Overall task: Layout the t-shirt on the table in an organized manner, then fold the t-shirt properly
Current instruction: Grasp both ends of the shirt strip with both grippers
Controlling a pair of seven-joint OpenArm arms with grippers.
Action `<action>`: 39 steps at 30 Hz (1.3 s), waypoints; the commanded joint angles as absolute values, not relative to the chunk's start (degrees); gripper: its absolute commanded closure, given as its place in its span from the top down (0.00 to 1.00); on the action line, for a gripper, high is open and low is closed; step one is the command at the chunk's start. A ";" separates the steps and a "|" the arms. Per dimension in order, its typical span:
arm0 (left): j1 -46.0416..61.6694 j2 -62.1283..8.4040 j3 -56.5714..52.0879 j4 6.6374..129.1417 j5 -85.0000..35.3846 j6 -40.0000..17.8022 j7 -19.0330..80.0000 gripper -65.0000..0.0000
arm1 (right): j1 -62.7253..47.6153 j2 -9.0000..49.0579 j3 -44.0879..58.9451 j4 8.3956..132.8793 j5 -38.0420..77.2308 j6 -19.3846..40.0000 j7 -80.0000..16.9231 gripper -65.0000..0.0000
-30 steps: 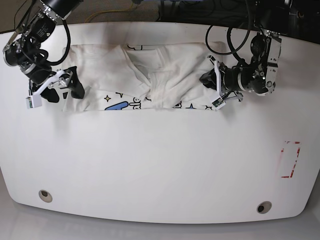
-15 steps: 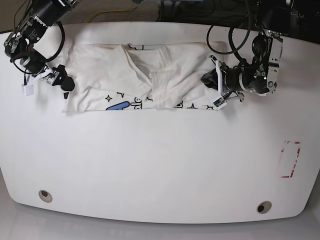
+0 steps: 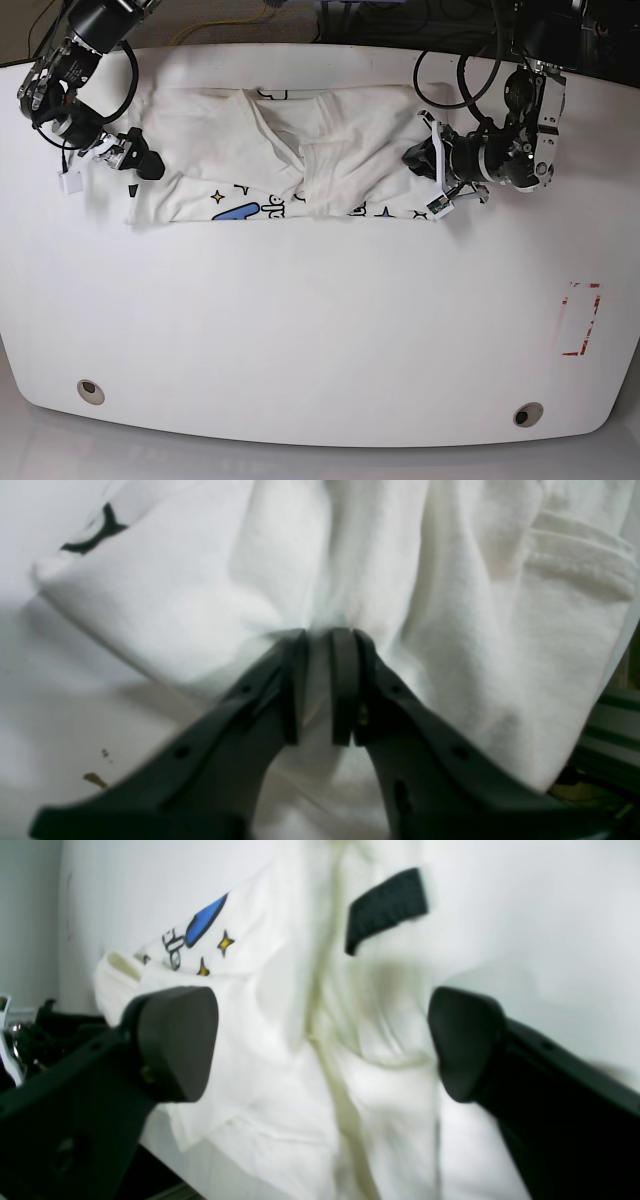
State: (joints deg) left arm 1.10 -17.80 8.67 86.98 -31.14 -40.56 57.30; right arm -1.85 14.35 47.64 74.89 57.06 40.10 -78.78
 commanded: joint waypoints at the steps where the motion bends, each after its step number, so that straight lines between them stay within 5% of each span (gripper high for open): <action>1: 1.27 -18.59 8.57 86.81 -27.38 -40.00 60.53 0.12 | -2.07 13.67 46.55 77.32 56.48 40.00 -80.00 1.00; 9: 1.27 -18.59 8.57 86.81 -27.38 -40.00 60.53 0.12 | -2.95 11.47 43.47 81.45 56.22 40.00 -80.00 0.87; 13: 1.27 -18.51 8.57 86.81 -27.38 -40.00 60.53 0.12 | -3.03 11.47 42.51 81.89 56.22 40.00 -78.46 0.61; 20: 1.27 -18.51 8.57 86.81 -27.38 -40.00 60.53 0.12 | -2.95 11.82 41.89 82.59 56.22 40.00 -77.85 0.02; 39: -7.16 -10.95 16.22 74.42 -27.47 -40.00 60.62 0.12 | -5.41 11.91 34.86 109.58 56.48 40.00 -78.02 0.01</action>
